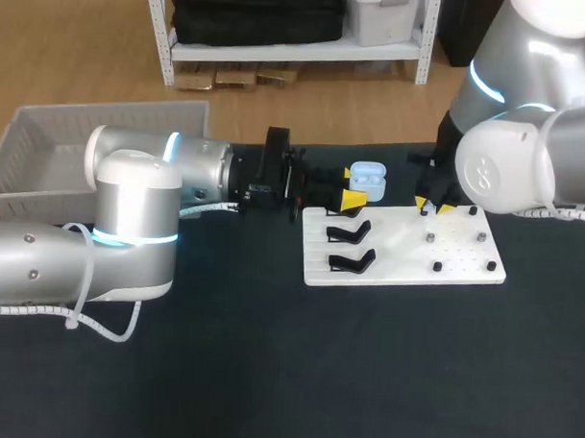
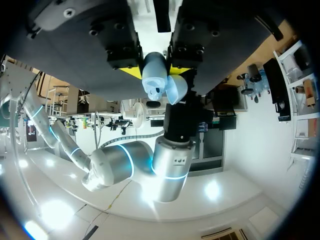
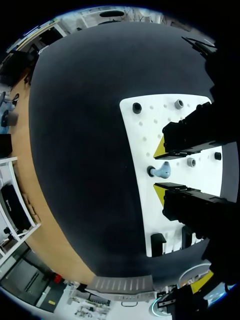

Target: Pick up each earbud case from the left stands, insert the matching earbuds, close the lid, and place the case in the box.

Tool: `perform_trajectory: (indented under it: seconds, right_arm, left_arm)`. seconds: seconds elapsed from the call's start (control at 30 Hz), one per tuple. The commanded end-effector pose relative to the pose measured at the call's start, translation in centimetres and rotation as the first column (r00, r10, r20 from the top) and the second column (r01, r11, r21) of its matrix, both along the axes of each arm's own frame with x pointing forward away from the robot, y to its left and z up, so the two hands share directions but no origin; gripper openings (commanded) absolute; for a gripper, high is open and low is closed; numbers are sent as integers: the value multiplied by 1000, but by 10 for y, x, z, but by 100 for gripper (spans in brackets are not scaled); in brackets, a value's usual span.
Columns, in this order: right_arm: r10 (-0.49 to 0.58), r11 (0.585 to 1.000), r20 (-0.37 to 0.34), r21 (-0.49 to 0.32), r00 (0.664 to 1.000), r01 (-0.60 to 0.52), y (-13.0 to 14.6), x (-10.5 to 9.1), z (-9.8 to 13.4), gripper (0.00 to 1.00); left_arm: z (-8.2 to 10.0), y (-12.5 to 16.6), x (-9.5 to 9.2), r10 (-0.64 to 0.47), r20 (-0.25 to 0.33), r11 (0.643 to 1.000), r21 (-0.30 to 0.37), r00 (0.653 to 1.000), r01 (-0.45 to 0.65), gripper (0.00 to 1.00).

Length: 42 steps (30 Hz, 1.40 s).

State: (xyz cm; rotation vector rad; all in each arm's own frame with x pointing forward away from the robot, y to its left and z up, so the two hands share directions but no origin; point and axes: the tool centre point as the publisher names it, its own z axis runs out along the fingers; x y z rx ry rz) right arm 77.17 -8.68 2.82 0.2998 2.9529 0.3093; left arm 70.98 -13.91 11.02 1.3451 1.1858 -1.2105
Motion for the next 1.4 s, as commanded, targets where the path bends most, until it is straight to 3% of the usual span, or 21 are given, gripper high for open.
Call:
perform_trajectory:
  seconds: [0.03, 0.2, 0.37, 0.4, 0.43, 0.83, 1.17, 1.4]
  right_arm:
    - [-3, 1000, -4, -3, 1000, 3, 0, 2, -2, 28]
    - [-5, 1000, -9, -7, 1000, 5, -1, 1, -3, 20]
    - [-7, 1000, -13, -9, 1000, 7, -2, 1, -4, 18]
    - [-7, 1000, -13, -9, 1000, 7, -2, 1, -4, 13]
    - [-8, 1000, -14, -9, 1000, 8, -2, 1, -4, 0]
    - [-14, 1000, -7, -8, 1000, 14, -8, -2, 9, 0]
    - [-39, 999, 26, 39, 999, 38, -16, -8, 47, 0]
    - [-51, 994, 80, 98, 995, 43, -17, -12, 108, 0]
  left_arm:
    - [-1, 0, 0, 3, 3, 1000, -4, 1000, -3, 0]
    - [-1, 0, 0, 3, 3, 1000, -4, 1000, -3, 0]
    - [-1, 0, 0, 3, 3, 1000, -4, 1000, -3, 0]
    - [-1, 0, 0, 3, 3, 1000, -4, 1000, -3, 0]
    - [-1, 0, 0, 3, 3, 1000, -4, 1000, -3, 0]
    - [-1, 0, 0, 3, 3, 1000, -4, 1000, -3, 0]
    - [-1, 0, 0, 3, 3, 1000, -4, 1000, -3, 0]
    - [-1, 0, 0, 3, 3, 1000, -4, 1000, -3, 0]
